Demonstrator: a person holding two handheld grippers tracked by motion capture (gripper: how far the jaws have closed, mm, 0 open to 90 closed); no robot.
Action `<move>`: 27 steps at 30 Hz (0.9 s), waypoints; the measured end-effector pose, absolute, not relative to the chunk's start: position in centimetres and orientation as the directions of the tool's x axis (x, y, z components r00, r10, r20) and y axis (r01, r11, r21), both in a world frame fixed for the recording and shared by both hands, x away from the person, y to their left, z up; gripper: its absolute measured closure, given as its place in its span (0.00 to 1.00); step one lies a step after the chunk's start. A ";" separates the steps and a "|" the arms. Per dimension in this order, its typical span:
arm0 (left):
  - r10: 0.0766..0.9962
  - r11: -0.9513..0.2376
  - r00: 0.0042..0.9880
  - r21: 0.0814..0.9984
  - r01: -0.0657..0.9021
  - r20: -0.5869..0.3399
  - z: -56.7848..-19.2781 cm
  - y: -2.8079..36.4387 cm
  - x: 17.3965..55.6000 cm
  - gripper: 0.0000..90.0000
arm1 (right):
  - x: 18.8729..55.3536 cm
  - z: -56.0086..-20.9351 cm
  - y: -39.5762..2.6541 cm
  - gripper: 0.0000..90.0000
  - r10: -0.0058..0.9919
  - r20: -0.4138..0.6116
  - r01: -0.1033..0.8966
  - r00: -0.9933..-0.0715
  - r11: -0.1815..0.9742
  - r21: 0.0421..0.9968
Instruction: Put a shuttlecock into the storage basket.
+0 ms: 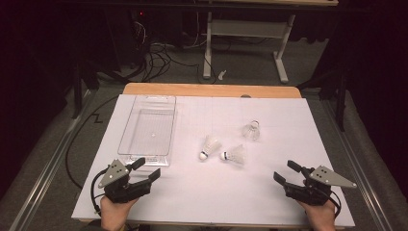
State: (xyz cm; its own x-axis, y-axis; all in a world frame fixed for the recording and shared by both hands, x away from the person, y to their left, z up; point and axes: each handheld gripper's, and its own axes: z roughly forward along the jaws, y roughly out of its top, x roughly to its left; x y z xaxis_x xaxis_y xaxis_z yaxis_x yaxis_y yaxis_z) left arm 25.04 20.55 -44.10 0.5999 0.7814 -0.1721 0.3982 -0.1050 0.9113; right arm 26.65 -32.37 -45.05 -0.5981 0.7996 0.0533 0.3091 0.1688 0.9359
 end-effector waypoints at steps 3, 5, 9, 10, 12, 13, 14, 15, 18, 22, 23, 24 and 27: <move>0.777 -0.110 0.606 0.912 0.396 -0.169 -44.1 20.4 25.0 0.34 | 26.7 -45.1 -32.4 0.33 0.800 0.054 0.310 -0.598 0.169 0.936; 0.773 -0.109 0.610 0.911 0.397 -0.173 -44.0 20.2 25.1 0.34 | 26.7 -45.1 -32.4 0.33 0.800 0.053 0.309 -0.597 0.169 0.936; 0.768 -0.107 0.615 0.911 0.398 -0.178 -44.0 20.0 25.2 0.34 | 26.7 -45.1 -32.4 0.33 0.801 0.055 0.313 -0.596 0.169 0.935; 0.767 -0.106 0.616 0.911 0.398 -0.180 -44.0 19.9 25.2 0.34 | 26.7 -45.1 -32.4 0.33 0.800 0.055 0.314 -0.597 0.170 0.934; 0.766 -0.105 0.617 0.911 0.399 -0.181 -43.9 19.8 25.3 0.34 | 26.7 -45.1 -32.4 0.33 0.798 0.056 0.314 -0.600 0.171 0.934; 0.766 -0.107 0.617 0.911 0.399 -0.181 -43.9 19.8 25.4 0.34 | 26.7 -45.1 -32.4 0.33 0.798 0.056 0.314 -0.600 0.171 0.934; 0.765 -0.105 0.617 0.910 0.401 -0.183 -43.9 19.6 25.4 0.34 | 26.8 -45.1 -32.4 0.33 0.798 0.056 0.315 -0.600 0.171 0.934; 0.763 -0.107 0.620 0.910 0.401 -0.183 -43.9 19.6 25.5 0.34 | 26.8 -45.1 -32.4 0.33 0.799 0.059 0.318 -0.599 0.170 0.933; 0.757 -0.111 0.626 0.909 0.401 -0.184 -43.8 19.3 25.6 0.34 | 26.8 -45.2 -32.4 0.33 0.799 0.060 0.323 -0.599 0.172 0.931; 0.753 -0.113 0.631 0.907 0.405 -0.188 -43.7 19.0 25.8 0.34 | 26.9 -45.2 -32.3 0.33 0.796 0.058 0.327 -0.603 0.180 0.928; 0.752 -0.115 0.632 0.907 0.406 -0.187 -43.7 18.9 25.8 0.34 | 26.9 -45.2 -32.3 0.33 0.796 0.058 0.329 -0.603 0.182 0.927; 0.752 -0.116 0.632 0.907 0.405 -0.186 -43.7 18.8 25.9 0.34 | 26.9 -45.3 -32.2 0.33 0.795 0.057 0.331 -0.604 0.185 0.925; 0.750 -0.118 0.636 0.908 0.402 -0.184 -43.6 18.5 26.0 0.34 | 26.9 -45.3 -32.2 0.33 0.795 0.058 0.333 -0.604 0.186 0.924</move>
State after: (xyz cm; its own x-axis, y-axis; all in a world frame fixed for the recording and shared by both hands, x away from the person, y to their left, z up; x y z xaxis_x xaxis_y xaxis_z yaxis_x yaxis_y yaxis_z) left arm 26.00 18.47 -43.56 0.6357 0.7498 -0.1837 0.4019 -0.1184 0.9080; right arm 26.94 -32.17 -45.30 -0.6044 0.7945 0.0578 0.3333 0.1864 0.9242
